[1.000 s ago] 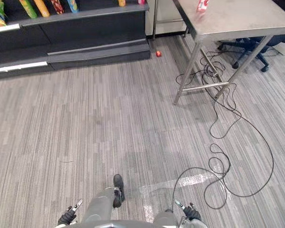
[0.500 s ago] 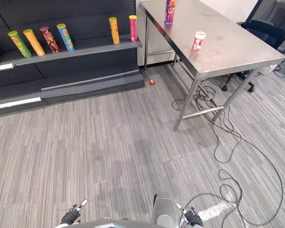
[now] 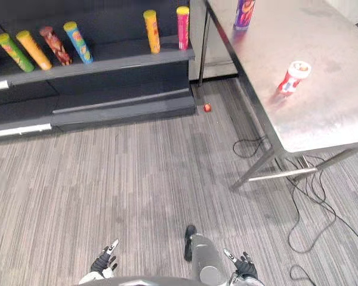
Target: Put the gum and the chips on the shelf.
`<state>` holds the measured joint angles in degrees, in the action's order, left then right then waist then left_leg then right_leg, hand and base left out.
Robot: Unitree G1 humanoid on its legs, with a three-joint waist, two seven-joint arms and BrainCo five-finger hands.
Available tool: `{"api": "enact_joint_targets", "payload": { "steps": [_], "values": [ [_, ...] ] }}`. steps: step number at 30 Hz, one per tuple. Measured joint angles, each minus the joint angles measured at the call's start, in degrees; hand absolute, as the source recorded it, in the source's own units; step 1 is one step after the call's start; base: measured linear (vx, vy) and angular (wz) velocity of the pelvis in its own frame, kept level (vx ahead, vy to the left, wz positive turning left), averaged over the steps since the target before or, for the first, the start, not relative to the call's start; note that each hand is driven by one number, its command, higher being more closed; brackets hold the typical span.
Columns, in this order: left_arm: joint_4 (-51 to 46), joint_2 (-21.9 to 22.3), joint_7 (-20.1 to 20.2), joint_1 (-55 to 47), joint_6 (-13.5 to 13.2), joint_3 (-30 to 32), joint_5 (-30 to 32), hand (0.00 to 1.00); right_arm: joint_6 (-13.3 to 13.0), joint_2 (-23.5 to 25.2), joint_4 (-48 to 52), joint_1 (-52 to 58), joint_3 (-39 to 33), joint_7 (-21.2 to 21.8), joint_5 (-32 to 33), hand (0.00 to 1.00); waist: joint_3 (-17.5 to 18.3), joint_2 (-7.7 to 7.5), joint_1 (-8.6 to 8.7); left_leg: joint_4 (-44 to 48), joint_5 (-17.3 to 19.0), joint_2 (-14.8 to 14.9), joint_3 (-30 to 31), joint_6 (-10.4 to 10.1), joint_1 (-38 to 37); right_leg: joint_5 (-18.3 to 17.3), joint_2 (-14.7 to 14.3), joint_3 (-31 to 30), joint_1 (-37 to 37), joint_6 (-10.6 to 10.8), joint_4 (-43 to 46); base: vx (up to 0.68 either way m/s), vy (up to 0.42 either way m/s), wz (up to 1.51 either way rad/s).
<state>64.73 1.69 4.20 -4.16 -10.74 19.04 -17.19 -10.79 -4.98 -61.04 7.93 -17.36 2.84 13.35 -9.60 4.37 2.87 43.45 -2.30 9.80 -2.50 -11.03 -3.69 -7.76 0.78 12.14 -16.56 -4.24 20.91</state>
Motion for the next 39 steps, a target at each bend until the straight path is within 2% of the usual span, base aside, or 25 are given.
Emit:
{"api": "enact_joint_targets", "payload": {
  "steps": [2,4,6,7,10,11,12,14,15,16,19,22,23,24,26,28,29,30,31,32,33,34,35,38,39],
  "values": [
    [-0.76,0.02,0.05,-0.05,0.01,0.54,-0.39,0.00,0.08,-0.23,-0.14,0.11,0.02,0.00,0.06,0.00,0.11,0.21,-0.11,9.95,0.31,0.61,0.08,-0.35,5.11,-1.27,-0.18,-0.19,2.70,-0.30,-0.28,0.29,-0.063,-0.03],
    [-1.43,-0.15,-0.14,-0.27,0.01,0.64,-0.73,0.00,0.09,-0.58,-0.13,0.50,1.08,-0.11,0.14,0.00,-0.08,-0.21,-0.51,17.33,2.42,1.98,-2.32,1.14,10.60,-3.34,-0.58,-1.42,6.90,-0.63,-1.63,0.33,-0.026,-0.25],
    [-2.57,-0.05,-0.29,-0.73,-0.36,0.35,-0.76,0.00,0.06,-1.12,-0.10,0.64,2.65,-0.11,0.51,0.00,0.06,-0.41,-1.88,18.04,7.68,3.34,-6.60,3.96,16.72,-4.59,-0.43,-3.74,11.48,0.45,-3.78,0.27,0.045,-0.50],
    [-2.97,-0.08,-0.22,-1.15,-0.91,-0.04,-2.25,0.00,0.09,-0.97,-0.13,0.58,2.66,-0.16,0.83,0.00,0.22,-0.73,-2.32,13.02,10.64,4.12,-9.03,5.75,19.79,-5.27,0.30,-4.77,13.41,1.75,-4.40,0.24,0.089,-0.31],
    [-3.76,-0.17,-0.18,-1.64,-1.85,-0.90,-2.96,0.00,0.11,-0.96,-0.14,0.49,3.43,-0.25,1.34,0.00,0.49,-1.42,-3.21,-3.47,11.85,3.56,-11.07,6.82,21.61,-6.36,2.30,-6.60,16.46,4.40,-5.56,0.29,0.164,-0.32],
    [-3.79,-0.17,-0.33,-1.93,-2.41,-0.93,-2.97,0.00,0.07,-1.00,-0.13,0.50,4.27,-0.30,1.40,0.00,0.82,-1.80,-3.23,-15.65,11.30,2.83,-10.69,6.86,20.89,-7.37,3.35,-7.44,17.37,5.90,-5.77,0.34,0.251,-0.33],
    [-3.75,-0.16,-0.62,-2.13,-2.92,-0.86,-2.95,0.00,0.02,-0.97,-0.12,0.21,4.56,-0.30,1.39,0.00,1.08,-2.06,-3.38,-25.69,9.39,2.42,-9.33,6.40,20.34,-8.63,4.13,-8.73,17.92,7.08,-5.69,0.35,0.276,-0.37],
    [-3.66,-0.29,-0.87,-2.43,-2.98,-0.73,-2.96,0.00,-0.01,-1.00,-0.13,0.04,5.15,-0.31,1.40,0.00,1.99,-2.15,-3.50,-33.71,6.72,2.37,-7.43,5.70,20.40,-11.08,5.47,-11.63,19.08,8.69,-5.55,0.47,0.431,-0.54],
    [-3.47,-0.44,-1.09,-2.63,-2.96,-0.74,-2.97,0.00,-0.02,-1.10,-0.26,0.10,5.17,-0.29,1.39,0.00,2.44,-2.12,-3.57,-34.20,6.05,2.43,-7.35,5.42,20.16,-11.85,5.86,-12.59,19.33,9.48,-5.59,0.47,0.466,-0.67],
    [-3.04,-0.78,-1.14,-2.81,-2.97,-0.71,-3.03,0.00,0.06,-0.80,-0.97,0.05,5.00,-0.28,1.39,0.00,3.29,-3.04,-3.83,-32.35,1.73,1.64,-7.56,4.38,19.83,-12.91,7.51,-14.22,20.11,10.21,-5.90,0.53,0.494,-0.82],
    [0.62,-4.43,-1.33,-2.84,-2.88,-3.01,-2.79,0.00,0.10,2.82,-5.00,-0.69,1.83,0.27,1.41,0.00,9.41,-7.14,-2.87,-26.55,6.15,-3.31,-10.11,7.15,20.15,-7.33,11.78,-22.96,18.67,8.94,-5.10,0.62,0.495,-0.60],
    [2.59,-5.98,-1.45,-1.94,-2.44,-6.84,-2.57,0.00,0.09,3.04,-5.05,-1.23,-0.90,0.25,1.34,0.00,9.54,-7.10,-3.09,-26.55,8.41,-4.56,-13.61,10.28,15.31,0.06,11.25,-29.82,13.46,8.68,7.44,0.43,0.316,-0.60],
    [3.20,-6.56,-1.52,-2.00,-2.41,-8.64,-2.30,0.00,0.08,2.78,-4.99,-1.37,-0.86,0.24,1.35,0.00,8.65,-5.72,-2.95,-26.92,9.11,-4.30,-15.04,11.42,11.98,3.98,9.80,-31.43,10.82,9.58,14.81,0.26,0.197,-0.71],
    [3.56,-6.89,-1.56,-2.11,-2.39,-9.43,-2.26,0.00,0.10,2.81,-4.80,-1.37,-0.89,0.33,1.61,0.00,8.40,-5.35,-2.83,-26.95,9.41,-4.14,-15.66,11.88,10.19,4.20,8.89,-31.16,9.54,9.83,18.12,0.30,0.217,-0.97],
    [3.59,-7.58,-1.71,-2.90,-2.34,-11.24,-1.79,0.00,-0.03,2.46,-3.31,-0.95,-0.09,0.21,1.79,0.00,8.10,-4.97,-2.50,-27.59,9.44,-4.47,-16.86,11.92,4.57,3.84,7.77,-24.29,5.34,9.23,23.66,0.22,0.134,-0.80],
    [3.77,-7.85,-1.75,-3.24,-2.18,-12.82,-1.71,0.00,-0.30,1.92,-2.28,-1.13,1.72,0.11,1.82,0.00,7.97,-5.02,-1.34,-33.16,9.46,-5.89,-19.05,11.89,-1.13,3.66,10.65,-9.00,2.54,7.50,22.09,0.22,0.104,-0.56],
    [3.73,-7.48,-1.76,-3.25,-1.98,-13.14,-1.72,0.00,-0.40,1.48,-2.34,-1.32,2.00,0.07,1.83,0.00,8.24,-4.21,-1.43,-35.22,9.44,-5.80,-18.82,11.89,-2.09,3.57,10.69,-7.23,2.21,7.42,21.61,0.26,0.055,-0.80],
    [3.68,-6.47,-1.78,-2.65,-1.61,-12.99,-1.70,0.00,-0.34,1.25,-2.40,-2.96,2.68,0.09,1.78,0.00,8.30,-1.91,-1.75,-37.91,9.68,-4.54,-18.78,11.51,-2.48,-2.24,10.82,-2.43,0.44,6.37,20.17,0.19,-0.009,-1.10],
    [3.78,-6.62,-1.90,-2.05,-1.18,-12.87,-1.69,0.00,-0.41,1.18,-2.22,-4.68,3.58,0.16,1.52,0.00,6.44,-2.29,-1.62,-38.50,9.73,-3.69,-19.44,11.43,-2.51,-3.80,10.20,1.38,-0.08,6.55,14.56,0.14,-0.061,-1.09],
    [3.82,-6.81,-1.91,-1.86,-1.06,-12.81,-1.75,0.00,-0.40,1.24,-2.21,-5.20,3.84,0.10,1.28,0.00,5.35,-2.50,-1.61,-38.45,9.83,-3.58,-19.84,11.27,-2.54,-3.24,10.03,3.20,0.21,7.27,10.28,0.09,-0.111,-0.89],
    [3.55,-8.19,-1.75,-1.32,-1.06,-12.26,-1.68,0.00,-0.40,1.73,-2.23,-5.09,4.00,0.01,0.42,0.00,4.24,-4.58,-1.61,-38.51,10.49,-4.33,-21.57,10.16,-3.27,3.05,10.34,6.95,2.15,7.83,0.51,0.08,-0.124,-0.61],
    [3.81,-8.31,-1.77,-0.79,-0.85,-12.03,-1.48,0.00,-0.36,1.59,-2.38,-4.96,4.22,-0.11,0.05,0.00,3.72,-4.90,-1.67,-38.74,11.35,-4.01,-22.11,8.74,-4.38,1.68,9.70,8.32,3.63,5.89,-1.15,0.14,-0.161,-0.73],
    [4.86,-7.23,-1.76,-0.43,-0.57,-11.96,-0.17,0.00,-0.42,0.99,-2.48,-5.09,4.10,-0.39,0.20,0.00,2.63,-2.82,-1.47,-39.69,11.95,-2.23,-23.26,7.77,-6.16,2.16,7.31,8.80,5.01,5.73,-2.64,0.14,-0.151,-0.68],
    [4.72,-5.07,-1.46,0.04,-0.42,-11.92,0.83,0.00,-0.61,-0.97,-2.97,-4.83,4.26,-0.64,-1.68,0.00,2.60,-1.23,-1.30,-40.48,11.02,-1.61,-25.03,6.26,-8.08,1.95,6.32,11.42,6.07,5.39,-2.95,0.11,-0.114,-0.33],
    [4.32,-4.59,-1.37,0.02,-0.45,-11.77,1.43,0.00,-0.47,-1.31,-2.95,-4.15,4.26,-0.62,-2.16,0.00,2.34,-1.71,-1.35,-40.57,10.65,-1.48,-24.93,5.73,-8.62,1.82,5.95,11.49,7.06,5.20,-3.92,0.06,-0.059,0.04]
  ]
}}
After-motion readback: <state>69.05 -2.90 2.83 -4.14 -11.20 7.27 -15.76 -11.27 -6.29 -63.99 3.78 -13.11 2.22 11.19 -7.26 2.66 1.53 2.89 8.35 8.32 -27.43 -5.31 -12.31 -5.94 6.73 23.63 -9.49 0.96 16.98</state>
